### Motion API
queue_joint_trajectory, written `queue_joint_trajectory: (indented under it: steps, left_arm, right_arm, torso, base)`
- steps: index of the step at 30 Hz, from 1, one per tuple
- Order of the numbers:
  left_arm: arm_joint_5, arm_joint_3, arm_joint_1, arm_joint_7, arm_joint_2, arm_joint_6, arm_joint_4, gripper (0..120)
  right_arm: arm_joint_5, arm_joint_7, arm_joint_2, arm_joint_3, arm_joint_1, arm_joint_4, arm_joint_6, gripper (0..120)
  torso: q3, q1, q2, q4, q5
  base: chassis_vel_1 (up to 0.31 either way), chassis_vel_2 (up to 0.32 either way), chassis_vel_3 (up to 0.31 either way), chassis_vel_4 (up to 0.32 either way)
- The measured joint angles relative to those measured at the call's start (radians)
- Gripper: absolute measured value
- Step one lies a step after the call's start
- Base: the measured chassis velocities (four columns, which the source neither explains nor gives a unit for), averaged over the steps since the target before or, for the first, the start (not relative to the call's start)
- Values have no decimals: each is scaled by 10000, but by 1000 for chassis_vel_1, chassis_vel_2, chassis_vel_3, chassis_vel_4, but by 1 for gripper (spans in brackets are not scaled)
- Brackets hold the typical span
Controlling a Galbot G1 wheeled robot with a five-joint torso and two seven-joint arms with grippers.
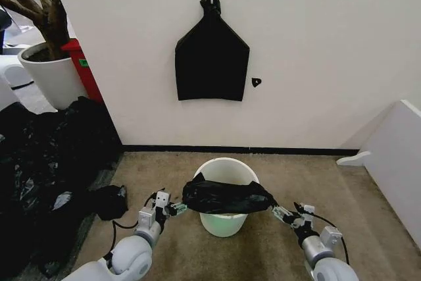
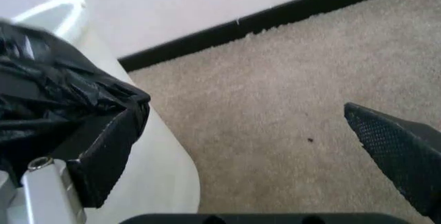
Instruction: Place the garbage bag over the trash bin.
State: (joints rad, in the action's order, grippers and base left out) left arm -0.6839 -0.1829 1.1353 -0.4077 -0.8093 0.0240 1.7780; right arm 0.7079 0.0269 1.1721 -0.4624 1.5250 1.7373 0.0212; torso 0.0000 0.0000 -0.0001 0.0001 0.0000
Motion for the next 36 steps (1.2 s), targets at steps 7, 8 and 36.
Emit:
queue_joint_trajectory:
  steps: [7,8,36]
  left_arm:
    - [580,-190,121,-13,52,-112,114,100]
    - [640,-208,154,-13,85,-130,144,100]
    - [2016,-634,-238,-302,-173,-706,-596,100]
  right_arm:
    - [-296,351,-6,-161,276,-42,-64,100]
    - [-327,390,-6,-187,323,-23,-75,100]
    - [-1728,771,26,-89,48,-371,-1463,100]
  torso:
    - [0,0,0,-2,-1]
    - [-1,0,0,-2,0]
    - [0,0,1,-1,1]
  base:
    - [0,0,0,0]
    - [0,0,0,0]
    - [0,0,0,0]
